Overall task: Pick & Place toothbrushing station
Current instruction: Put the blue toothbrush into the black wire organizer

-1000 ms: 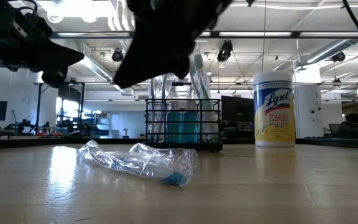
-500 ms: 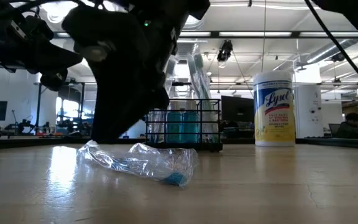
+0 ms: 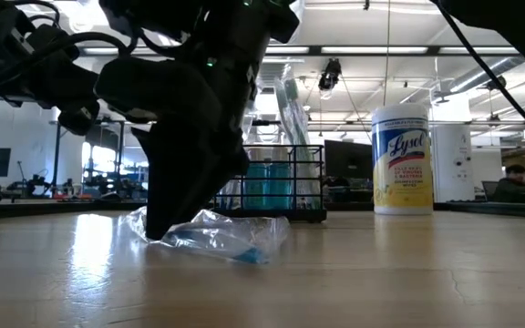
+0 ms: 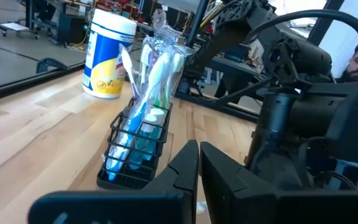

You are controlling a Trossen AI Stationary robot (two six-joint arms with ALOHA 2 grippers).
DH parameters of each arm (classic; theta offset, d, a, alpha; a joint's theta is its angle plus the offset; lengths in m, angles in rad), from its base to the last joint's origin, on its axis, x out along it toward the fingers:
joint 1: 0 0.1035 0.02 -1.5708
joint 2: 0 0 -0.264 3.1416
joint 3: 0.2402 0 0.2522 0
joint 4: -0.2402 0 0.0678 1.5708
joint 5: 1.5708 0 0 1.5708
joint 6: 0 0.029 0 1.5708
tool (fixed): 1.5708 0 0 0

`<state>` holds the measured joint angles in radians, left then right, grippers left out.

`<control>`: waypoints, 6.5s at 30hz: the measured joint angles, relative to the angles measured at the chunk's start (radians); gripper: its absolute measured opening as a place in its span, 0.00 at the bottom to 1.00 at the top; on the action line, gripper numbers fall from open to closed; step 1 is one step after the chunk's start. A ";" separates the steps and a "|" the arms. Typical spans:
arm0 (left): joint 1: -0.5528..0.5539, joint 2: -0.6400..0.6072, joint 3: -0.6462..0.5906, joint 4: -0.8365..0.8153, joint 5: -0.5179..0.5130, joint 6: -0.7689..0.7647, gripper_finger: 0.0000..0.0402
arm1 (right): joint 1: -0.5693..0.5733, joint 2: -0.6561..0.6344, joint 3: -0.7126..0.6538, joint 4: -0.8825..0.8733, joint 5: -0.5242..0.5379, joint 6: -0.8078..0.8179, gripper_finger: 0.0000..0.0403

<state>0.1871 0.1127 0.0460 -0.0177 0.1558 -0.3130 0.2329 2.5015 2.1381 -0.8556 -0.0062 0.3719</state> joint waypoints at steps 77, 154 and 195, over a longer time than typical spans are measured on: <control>-0.051 0.220 -0.002 0.326 0.205 0.144 0.29 | -0.084 -0.680 -1.139 1.720 0.137 -0.419 0.02; -0.072 0.325 -0.002 0.488 0.116 0.184 0.04 | -0.186 -0.409 -0.626 1.364 0.037 -0.468 0.02; -0.070 -0.111 0.165 -0.131 -0.045 0.346 0.05 | -0.054 -1.140 -1.839 2.134 0.095 -0.319 0.02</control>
<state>0.1169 0.0021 0.2112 -0.1487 0.1104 0.0331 0.1791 1.3610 0.2991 1.2782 0.0891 0.0531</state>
